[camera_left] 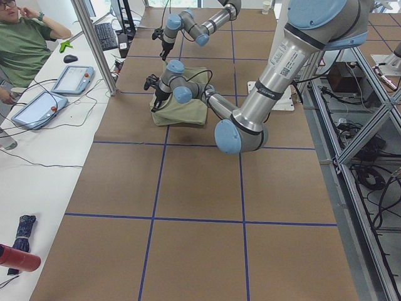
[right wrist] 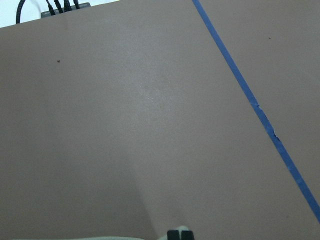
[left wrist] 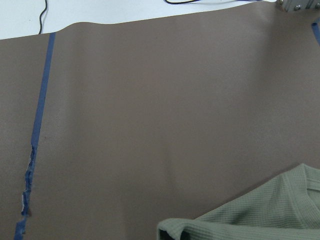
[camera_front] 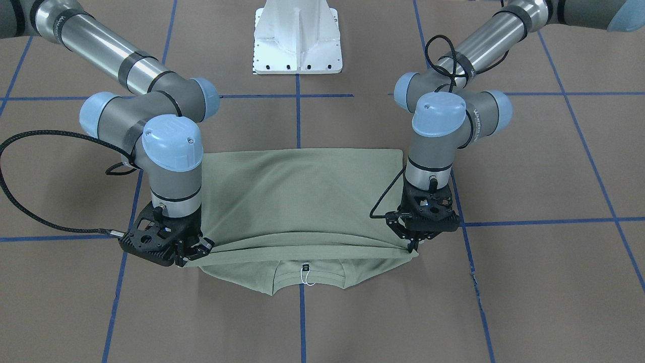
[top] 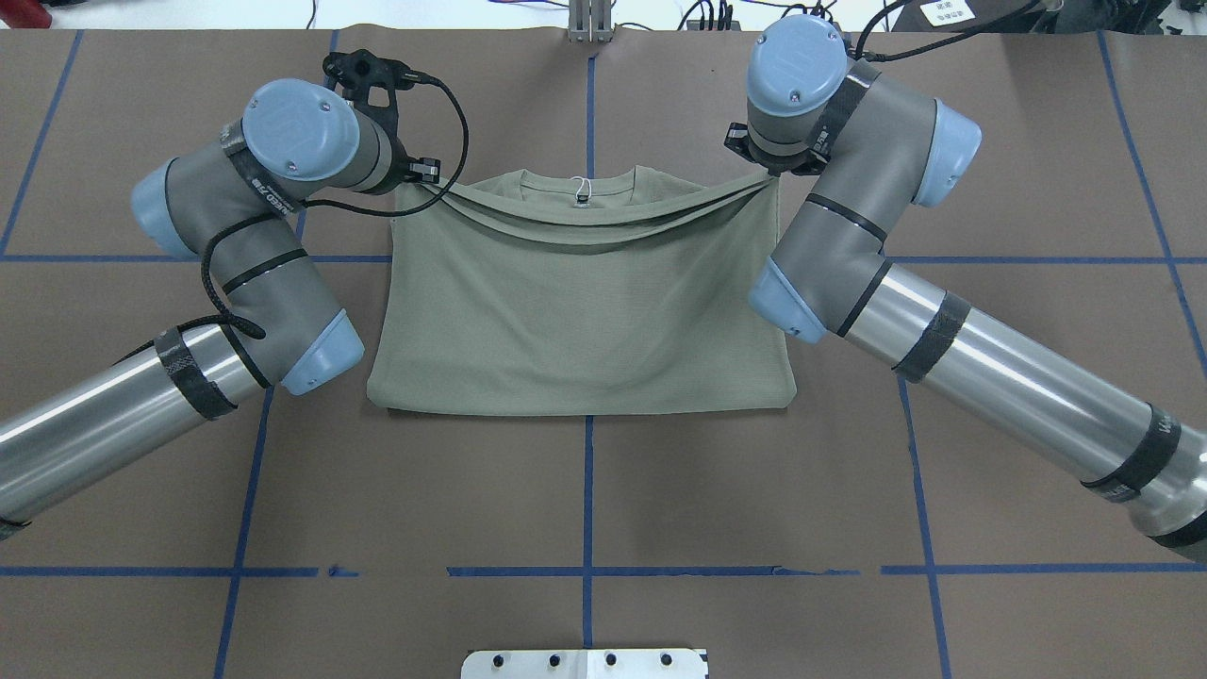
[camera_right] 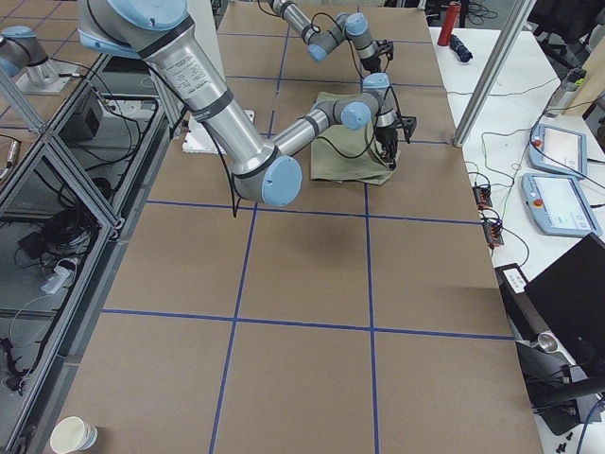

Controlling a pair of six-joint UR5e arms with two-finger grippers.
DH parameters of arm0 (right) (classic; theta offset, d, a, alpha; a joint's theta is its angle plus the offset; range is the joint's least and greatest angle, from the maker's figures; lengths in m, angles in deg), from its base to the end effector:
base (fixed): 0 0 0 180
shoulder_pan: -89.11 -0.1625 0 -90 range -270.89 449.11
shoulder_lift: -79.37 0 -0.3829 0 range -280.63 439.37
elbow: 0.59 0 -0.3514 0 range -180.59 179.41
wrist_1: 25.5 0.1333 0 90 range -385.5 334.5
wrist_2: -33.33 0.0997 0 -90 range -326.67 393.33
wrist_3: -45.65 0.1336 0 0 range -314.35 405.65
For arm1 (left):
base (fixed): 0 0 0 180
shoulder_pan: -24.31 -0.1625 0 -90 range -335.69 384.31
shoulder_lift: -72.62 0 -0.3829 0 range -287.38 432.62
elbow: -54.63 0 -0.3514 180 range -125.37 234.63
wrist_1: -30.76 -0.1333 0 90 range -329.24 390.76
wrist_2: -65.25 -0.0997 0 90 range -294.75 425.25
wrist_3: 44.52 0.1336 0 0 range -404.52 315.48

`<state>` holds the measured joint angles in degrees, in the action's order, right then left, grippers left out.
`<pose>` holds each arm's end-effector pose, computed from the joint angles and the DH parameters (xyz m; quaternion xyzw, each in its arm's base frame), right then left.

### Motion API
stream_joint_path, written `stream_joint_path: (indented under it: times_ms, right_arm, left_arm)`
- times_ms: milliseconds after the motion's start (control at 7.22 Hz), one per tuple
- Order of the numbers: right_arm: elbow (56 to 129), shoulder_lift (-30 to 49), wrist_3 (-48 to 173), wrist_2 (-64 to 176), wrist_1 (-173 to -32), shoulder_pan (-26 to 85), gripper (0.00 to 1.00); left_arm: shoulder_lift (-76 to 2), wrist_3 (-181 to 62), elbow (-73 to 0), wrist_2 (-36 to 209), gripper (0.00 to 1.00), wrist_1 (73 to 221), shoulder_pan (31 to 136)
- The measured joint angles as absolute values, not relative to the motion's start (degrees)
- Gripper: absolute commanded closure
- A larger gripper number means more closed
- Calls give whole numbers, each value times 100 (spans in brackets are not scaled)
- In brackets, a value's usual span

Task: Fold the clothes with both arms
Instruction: 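Lay the hem down near the collar and open both grippers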

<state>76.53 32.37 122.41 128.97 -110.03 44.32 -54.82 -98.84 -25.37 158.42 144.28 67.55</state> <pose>-0.4288 -0.5950 0.3163 0.1071 -0.2897 0.2441 0.9193 0.4317 -0.5788 0.3112 0.2540 0.3479 -0.0476 0.9012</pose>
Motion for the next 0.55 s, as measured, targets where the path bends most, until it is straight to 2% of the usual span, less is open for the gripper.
stream_joint_path:
  times_ms: [139, 277, 554]
  right_arm:
    - [7651, 3219, 12244, 12889, -10999, 4475, 60]
    - [7650, 3205, 12258, 12883, -10997, 4508, 1]
    - [7670, 3145, 12229, 12882, -10955, 4567, 0]
  left_arm:
    - [-5482, -9841, -2497, 15842, 98, 14433, 6756]
    - [-5482, -9778, -2472, 15842, 1, 14437, 6759]
    - [-5436, -9435, -2463, 15857, 0, 14606, 6769]
